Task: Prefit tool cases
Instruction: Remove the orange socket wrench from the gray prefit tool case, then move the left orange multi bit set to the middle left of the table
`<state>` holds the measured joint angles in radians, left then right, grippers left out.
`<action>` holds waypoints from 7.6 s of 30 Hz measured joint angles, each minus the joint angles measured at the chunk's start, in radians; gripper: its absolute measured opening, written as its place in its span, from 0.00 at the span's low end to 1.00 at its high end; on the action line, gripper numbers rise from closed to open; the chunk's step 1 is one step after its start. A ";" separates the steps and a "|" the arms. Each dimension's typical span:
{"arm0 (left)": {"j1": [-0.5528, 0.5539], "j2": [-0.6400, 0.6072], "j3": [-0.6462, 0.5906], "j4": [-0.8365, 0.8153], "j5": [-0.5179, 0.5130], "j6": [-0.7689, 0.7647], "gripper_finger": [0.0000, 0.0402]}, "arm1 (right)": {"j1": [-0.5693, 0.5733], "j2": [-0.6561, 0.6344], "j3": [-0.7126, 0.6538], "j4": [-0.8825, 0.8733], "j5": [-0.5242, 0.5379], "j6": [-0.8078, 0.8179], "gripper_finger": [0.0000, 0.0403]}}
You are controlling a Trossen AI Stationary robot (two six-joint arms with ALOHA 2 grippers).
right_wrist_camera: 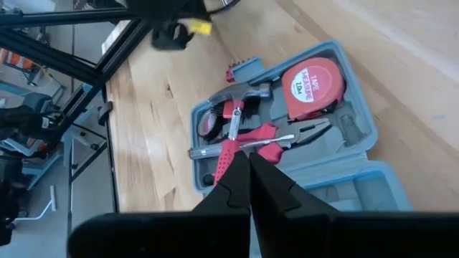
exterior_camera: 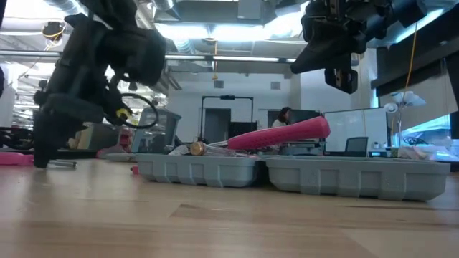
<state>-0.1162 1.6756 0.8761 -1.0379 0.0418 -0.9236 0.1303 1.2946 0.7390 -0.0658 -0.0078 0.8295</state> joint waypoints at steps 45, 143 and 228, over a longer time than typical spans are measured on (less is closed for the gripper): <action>0.221 0.000 0.000 0.110 -0.163 0.367 0.00 | 0.000 0.001 0.000 -0.003 0.042 -0.001 0.00; 0.452 0.000 -0.035 0.100 -0.166 0.613 0.00 | 0.000 0.002 0.000 -0.002 0.068 0.004 0.00; -0.068 -0.014 0.061 0.513 -0.135 -0.118 0.00 | 0.000 0.002 0.000 -0.002 0.068 0.013 0.00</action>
<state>-0.1839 1.6616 0.9375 -0.5250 -0.0930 -1.0416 0.1307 1.2964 0.7391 -0.0673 0.0605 0.8422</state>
